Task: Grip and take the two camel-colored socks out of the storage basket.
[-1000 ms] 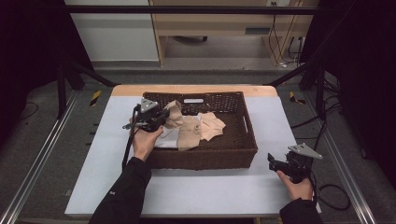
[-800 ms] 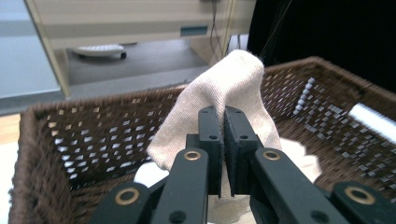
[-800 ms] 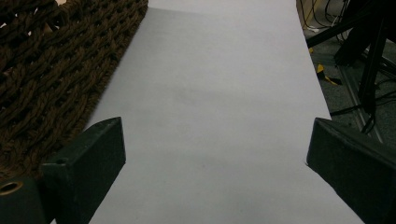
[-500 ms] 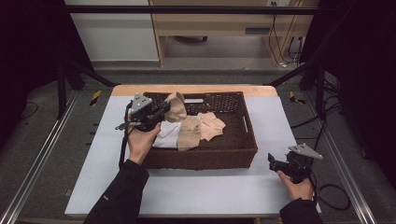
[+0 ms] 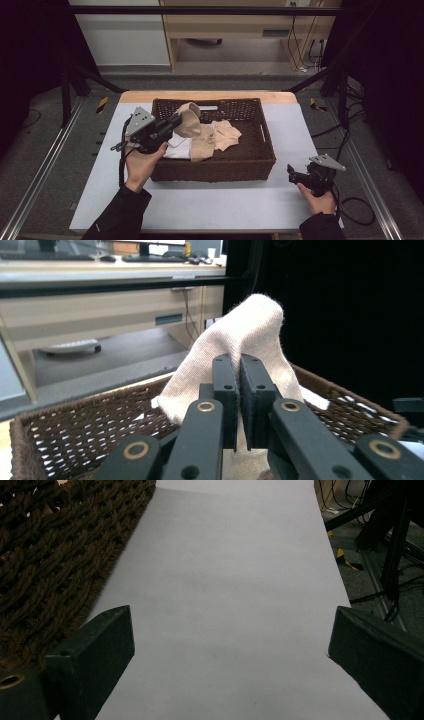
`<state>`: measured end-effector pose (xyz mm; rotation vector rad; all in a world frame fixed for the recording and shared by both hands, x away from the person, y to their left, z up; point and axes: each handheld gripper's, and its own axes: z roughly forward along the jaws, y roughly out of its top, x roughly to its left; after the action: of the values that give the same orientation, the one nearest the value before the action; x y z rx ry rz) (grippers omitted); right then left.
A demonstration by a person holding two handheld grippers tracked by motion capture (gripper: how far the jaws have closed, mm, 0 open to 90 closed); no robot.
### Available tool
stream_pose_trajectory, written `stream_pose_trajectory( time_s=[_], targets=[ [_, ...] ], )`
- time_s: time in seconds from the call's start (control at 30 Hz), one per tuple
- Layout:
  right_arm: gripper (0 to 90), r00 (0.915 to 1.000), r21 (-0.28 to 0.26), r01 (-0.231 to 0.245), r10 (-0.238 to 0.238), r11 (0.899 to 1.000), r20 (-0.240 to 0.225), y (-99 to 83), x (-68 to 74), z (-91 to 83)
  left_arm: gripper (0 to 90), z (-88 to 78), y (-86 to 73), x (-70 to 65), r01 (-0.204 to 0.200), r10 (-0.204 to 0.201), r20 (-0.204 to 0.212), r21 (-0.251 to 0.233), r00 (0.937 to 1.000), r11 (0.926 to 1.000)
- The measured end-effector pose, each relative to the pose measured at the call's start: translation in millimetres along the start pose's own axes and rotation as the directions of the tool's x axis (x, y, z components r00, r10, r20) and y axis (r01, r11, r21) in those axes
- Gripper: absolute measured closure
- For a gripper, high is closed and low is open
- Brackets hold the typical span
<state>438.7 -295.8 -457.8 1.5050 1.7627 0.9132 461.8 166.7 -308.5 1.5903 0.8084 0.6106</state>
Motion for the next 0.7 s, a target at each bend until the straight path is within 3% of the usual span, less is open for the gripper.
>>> stream_pose_trajectory(
  time_s=[0.33,0.7],
  targets=[
    [4.9,1.0000,-0.001,-0.005,0.005,1.000,0.001,-0.7,-0.4,-1.0,85.6,-27.7,-4.1,-20.2,-0.053,0.054,0.055,-0.011,0.9970,0.9985],
    [5.0,1.0000,0.000,-0.003,0.003,1.000,0.004,-1.6,-0.3,-1.4,85.6,-54.5,-32.6,-34.4,-0.070,0.069,0.112,0.009,0.9913,0.9975]
  ],
)
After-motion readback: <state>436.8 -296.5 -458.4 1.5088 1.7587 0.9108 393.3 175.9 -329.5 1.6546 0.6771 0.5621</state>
